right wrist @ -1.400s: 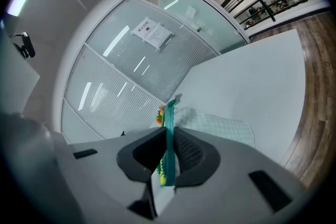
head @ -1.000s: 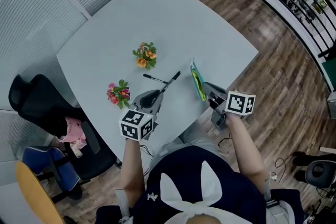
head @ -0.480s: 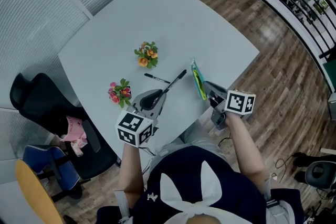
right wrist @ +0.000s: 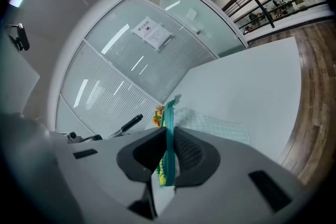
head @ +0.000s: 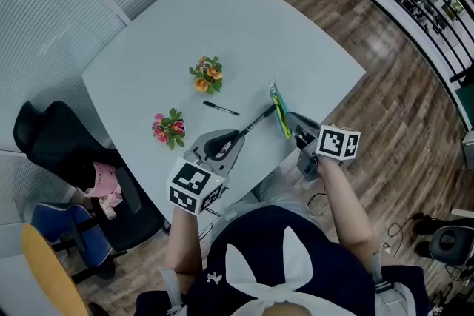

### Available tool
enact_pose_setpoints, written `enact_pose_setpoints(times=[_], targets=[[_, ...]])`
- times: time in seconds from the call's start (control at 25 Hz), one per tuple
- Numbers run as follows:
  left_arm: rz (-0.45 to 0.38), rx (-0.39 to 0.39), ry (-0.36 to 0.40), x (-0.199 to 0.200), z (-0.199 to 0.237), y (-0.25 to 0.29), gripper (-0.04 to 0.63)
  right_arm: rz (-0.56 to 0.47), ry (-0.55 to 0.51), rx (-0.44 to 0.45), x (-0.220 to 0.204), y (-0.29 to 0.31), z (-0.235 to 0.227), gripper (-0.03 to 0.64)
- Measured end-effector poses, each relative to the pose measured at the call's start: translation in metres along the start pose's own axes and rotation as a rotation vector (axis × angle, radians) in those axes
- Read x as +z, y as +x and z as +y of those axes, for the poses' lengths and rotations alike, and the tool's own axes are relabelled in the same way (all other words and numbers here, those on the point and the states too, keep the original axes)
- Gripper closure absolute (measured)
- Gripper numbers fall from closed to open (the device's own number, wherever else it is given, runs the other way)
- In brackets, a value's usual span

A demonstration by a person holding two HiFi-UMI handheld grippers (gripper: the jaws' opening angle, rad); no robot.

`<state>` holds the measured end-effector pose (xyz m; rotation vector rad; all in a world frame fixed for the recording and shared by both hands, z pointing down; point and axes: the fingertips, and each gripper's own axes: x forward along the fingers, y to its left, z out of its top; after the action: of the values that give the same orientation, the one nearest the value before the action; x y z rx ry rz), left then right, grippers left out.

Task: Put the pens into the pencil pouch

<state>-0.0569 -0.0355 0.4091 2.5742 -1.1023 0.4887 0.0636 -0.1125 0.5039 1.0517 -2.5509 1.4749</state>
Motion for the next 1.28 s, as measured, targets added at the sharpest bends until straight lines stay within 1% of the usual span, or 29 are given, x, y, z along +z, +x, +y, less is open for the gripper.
enact_pose_setpoints(times=[0.16, 0.44, 0.72, 0.92, 1.04, 1.16, 1.28], targets=[[0.051, -0.028, 0.036, -0.007, -0.013, 0.011, 0.540, -0.001, -0.002, -0.001, 0.000, -0.001, -0.001, 0.568], [0.119, -0.029, 0.057, -0.019, -0.021, 0.022, 0.540, 0.007, -0.004, 0.008, -0.003, -0.002, 0.000, 0.568], [0.194, 0.008, 0.059, -0.034, -0.019, 0.029, 0.540, 0.014, -0.012, 0.012, -0.006, -0.001, 0.001, 0.568], [0.271, 0.044, 0.055, -0.049, -0.013, 0.032, 0.540, 0.013, -0.004, 0.015, -0.010, -0.001, -0.001, 0.568], [0.315, 0.049, 0.058, -0.058, -0.013, 0.034, 0.540, 0.011, -0.001, 0.017, -0.010, -0.001, 0.000, 0.568], [0.319, 0.043, 0.047, -0.058, -0.014, 0.035, 0.540, 0.013, -0.015, 0.004, -0.011, -0.002, 0.000, 0.569], [0.293, 0.036, 0.022, -0.053, -0.014, 0.036, 0.540, 0.018, -0.037, -0.022, -0.013, -0.003, -0.004, 0.569]])
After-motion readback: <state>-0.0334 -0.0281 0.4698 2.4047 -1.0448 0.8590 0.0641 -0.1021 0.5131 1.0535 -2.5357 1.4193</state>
